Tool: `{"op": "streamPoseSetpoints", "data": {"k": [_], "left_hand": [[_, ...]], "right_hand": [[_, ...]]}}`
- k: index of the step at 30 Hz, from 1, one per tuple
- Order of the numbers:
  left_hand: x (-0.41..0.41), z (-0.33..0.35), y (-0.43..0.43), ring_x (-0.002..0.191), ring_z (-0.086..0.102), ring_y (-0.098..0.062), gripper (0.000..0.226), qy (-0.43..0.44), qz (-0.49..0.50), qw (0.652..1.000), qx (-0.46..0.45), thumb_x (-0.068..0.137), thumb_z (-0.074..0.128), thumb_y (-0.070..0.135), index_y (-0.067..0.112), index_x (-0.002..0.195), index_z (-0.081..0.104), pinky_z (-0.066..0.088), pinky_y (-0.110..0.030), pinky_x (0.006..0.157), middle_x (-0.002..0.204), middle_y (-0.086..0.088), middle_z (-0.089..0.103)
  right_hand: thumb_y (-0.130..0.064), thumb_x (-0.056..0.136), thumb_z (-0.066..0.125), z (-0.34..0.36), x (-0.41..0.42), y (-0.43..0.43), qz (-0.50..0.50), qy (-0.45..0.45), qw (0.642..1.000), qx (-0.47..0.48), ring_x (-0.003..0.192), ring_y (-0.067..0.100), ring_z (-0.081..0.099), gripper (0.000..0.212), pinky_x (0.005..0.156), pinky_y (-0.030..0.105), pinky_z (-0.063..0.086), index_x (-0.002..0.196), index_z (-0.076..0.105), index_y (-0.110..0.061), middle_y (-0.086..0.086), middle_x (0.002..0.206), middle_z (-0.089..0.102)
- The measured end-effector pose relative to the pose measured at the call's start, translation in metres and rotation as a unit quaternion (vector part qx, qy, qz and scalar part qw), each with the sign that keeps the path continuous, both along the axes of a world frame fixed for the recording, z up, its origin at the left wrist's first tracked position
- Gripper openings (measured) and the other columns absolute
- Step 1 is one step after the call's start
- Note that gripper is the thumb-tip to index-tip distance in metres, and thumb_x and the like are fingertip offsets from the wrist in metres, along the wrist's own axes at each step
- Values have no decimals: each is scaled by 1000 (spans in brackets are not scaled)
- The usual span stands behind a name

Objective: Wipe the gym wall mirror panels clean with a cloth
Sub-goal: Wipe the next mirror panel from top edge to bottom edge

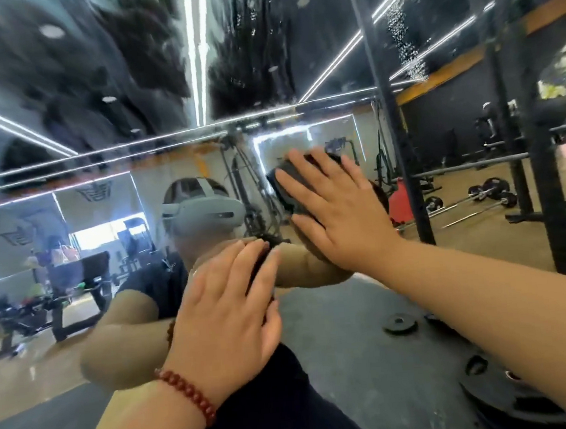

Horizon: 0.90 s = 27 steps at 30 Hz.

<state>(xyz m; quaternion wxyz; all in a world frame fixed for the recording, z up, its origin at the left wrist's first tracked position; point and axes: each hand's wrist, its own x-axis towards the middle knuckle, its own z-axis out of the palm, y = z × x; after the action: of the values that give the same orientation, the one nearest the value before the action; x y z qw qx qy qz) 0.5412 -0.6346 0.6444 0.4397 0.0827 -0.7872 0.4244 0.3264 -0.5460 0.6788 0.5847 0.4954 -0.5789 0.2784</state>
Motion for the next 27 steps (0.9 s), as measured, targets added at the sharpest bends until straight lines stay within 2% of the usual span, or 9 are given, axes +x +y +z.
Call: {"op": "streamPoseSetpoints", "data": {"k": [4, 7, 10, 12, 17, 20, 22, 25, 27], "left_hand": [[-6, 66, -11, 138, 34, -36, 61, 22, 13, 999, -30, 87, 47, 37, 5, 139, 51, 29, -51, 110, 147, -19, 44], [-10, 84, -15, 142, 29, -36, 64, 49, 37, 998, -3, 89, 42, 40, 4, 141, 50, 21, -51, 115, 153, -20, 38], [-15, 82, -14, 142, 29, -36, 65, 67, 48, 997, -10, 89, 39, 41, 4, 140, 52, 20, -51, 116, 152, -21, 40], [-16, 83, -12, 142, 30, -35, 65, 66, 48, 997, -8, 89, 39, 42, 5, 141, 52, 21, -50, 116, 152, -20, 40], [-5, 91, -11, 134, 42, -32, 63, 47, 22, 999, 5, 86, 43, 43, 4, 133, 59, 31, -47, 108, 146, -16, 49], [6, 124, -16, 121, 51, -35, 60, 52, 13, 998, -17, 85, 46, 42, -1, 122, 62, 40, -48, 101, 135, -18, 57], [12, 155, -20, 129, 47, -38, 67, 67, 34, 997, -20, 86, 44, 44, -4, 130, 56, 36, -50, 109, 141, -22, 51], [12, 177, -22, 143, 33, -34, 76, 68, 88, 994, -26, 90, 35, 49, -4, 143, 44, 20, -47, 116, 153, -20, 38], [11, 175, -25, 144, 33, -31, 75, 70, 98, 992, -39, 91, 32, 50, -1, 145, 42, 19, -46, 116, 154, -17, 36]], "right_hand": [[-48, 104, 26, -47, -11, 13, -12, 61, 995, 78, 151, 24, 18, 54, 119, 49, 18, 155, 21, -32, -2, 163, 18], [-49, 101, 30, 23, -5, 7, 16, 18, 999, 43, 149, 24, 22, 56, 118, 47, 14, 154, 24, -32, -1, 162, 25], [-51, 100, 24, 111, 5, -1, 17, -7, 1000, 14, 150, 24, 18, 58, 119, 48, 12, 155, 24, -33, -3, 163, 22], [-51, 101, 23, 126, 8, -4, 6, -4, 1000, -3, 151, 23, 17, 58, 120, 49, 12, 155, 24, -34, -4, 164, 21], [-47, 101, 36, 51, -1, -2, 3, 126, 991, 34, 150, 24, 21, 56, 119, 48, 17, 154, 26, -32, -3, 162, 26], [-47, 102, 34, 52, -3, 1, 14, 172, 981, 93, 151, 22, 20, 54, 121, 46, 14, 154, 27, -34, -4, 162, 26], [-48, 102, 30, 87, 10, -2, 19, 156, 981, 118, 150, 24, 21, 53, 120, 47, 13, 153, 27, -34, -3, 161, 28], [-53, 98, 17, 154, 30, -4, 24, 43, 996, 73, 152, 22, 13, 59, 120, 48, 8, 155, 19, -36, -5, 164, 18], [-50, 102, 19, 178, 33, -3, 20, -34, 999, 27, 153, 19, 5, 56, 123, 49, 5, 156, 15, -37, -7, 165, 11]]}}
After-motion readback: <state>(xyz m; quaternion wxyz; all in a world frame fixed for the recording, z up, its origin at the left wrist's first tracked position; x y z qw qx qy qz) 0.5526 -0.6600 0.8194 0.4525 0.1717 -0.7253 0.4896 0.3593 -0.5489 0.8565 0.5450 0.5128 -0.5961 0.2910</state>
